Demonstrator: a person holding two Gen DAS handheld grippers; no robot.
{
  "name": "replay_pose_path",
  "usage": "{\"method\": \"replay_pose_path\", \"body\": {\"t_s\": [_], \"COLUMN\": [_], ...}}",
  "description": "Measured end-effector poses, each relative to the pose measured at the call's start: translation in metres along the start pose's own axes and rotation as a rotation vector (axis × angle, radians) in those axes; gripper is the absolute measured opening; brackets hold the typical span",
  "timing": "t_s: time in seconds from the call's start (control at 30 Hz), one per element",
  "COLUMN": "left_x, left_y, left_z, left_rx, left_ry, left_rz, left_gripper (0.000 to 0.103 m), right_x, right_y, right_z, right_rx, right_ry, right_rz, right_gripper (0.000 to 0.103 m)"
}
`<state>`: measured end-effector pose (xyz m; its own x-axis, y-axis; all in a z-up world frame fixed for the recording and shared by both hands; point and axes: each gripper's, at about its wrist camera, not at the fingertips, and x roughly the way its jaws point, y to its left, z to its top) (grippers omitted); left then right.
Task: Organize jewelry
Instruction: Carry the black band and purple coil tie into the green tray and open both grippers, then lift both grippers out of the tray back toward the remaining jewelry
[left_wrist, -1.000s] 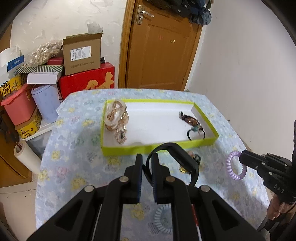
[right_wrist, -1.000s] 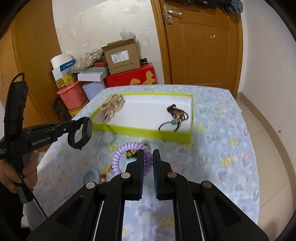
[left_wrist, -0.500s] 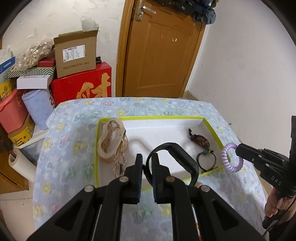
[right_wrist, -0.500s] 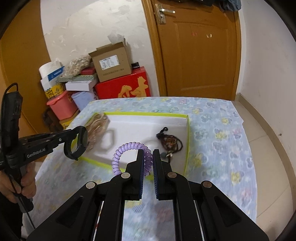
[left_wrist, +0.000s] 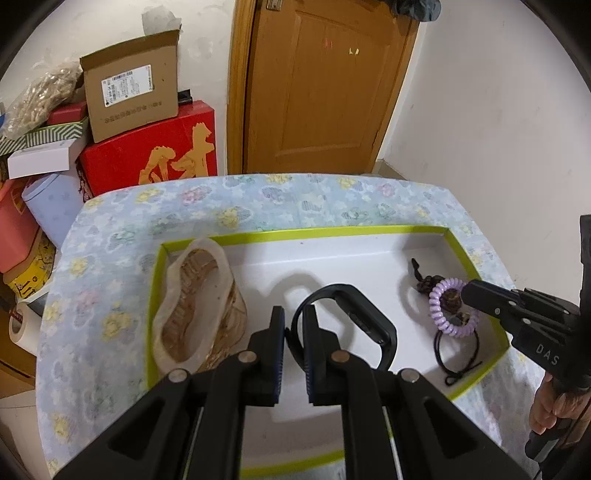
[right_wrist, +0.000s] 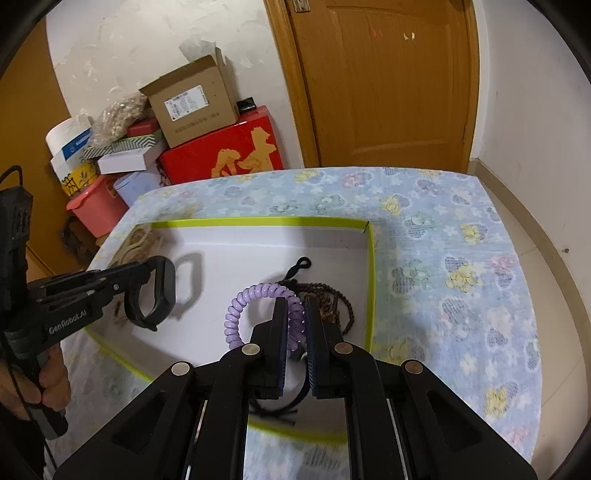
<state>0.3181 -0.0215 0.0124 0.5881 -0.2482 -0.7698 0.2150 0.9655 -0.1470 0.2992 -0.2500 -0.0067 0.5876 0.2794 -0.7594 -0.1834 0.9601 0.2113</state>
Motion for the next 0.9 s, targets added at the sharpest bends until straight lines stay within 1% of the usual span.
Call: {"method": "replay_pose_path", "body": {"t_s": [0.23, 0.4, 0.43, 0.47, 0.67, 0.9], "left_x": [0.014, 0.013, 0.011, 0.008, -0.017, -0.061], "left_y": [0.001, 0.003, 0.003, 0.003, 0.003, 0.004], "left_z": [0.000, 0.000, -0.001, -0.001, -0.008, -0.046], "left_rx": [-0.001, -0.010, -0.011, -0.012, -0.013, -0.008], "left_ry": [0.012, 0.003, -0.001, -0.005, -0.029, -0.032], "left_rz": [0.010, 0.010, 0.003, 0.001, -0.006, -0.011], "left_gripper": [0.011, 0.011, 0.011, 0.011, 0.011, 0.011], "right_x": [0.017, 0.016, 0.014, 0.011, -0.011, -0.058], "right_y": [-0.007, -0.009, -0.009, -0.008, -0.003, 0.011], "right_z": [0.002, 0.001, 0.000, -0.001, -0.012, -0.042], "right_rx": [0.020, 0.029, 0.026, 0.024, 0.019, 0.012], "right_ry": [0.019, 0.028, 0.025, 0.020, -0.001, -0.030], "right_rz": [0.005, 0.014, 0.011, 0.011, 0.014, 0.032], "right_gripper": [0.009, 0.010, 0.012, 0.015, 0.016, 0.017]}}
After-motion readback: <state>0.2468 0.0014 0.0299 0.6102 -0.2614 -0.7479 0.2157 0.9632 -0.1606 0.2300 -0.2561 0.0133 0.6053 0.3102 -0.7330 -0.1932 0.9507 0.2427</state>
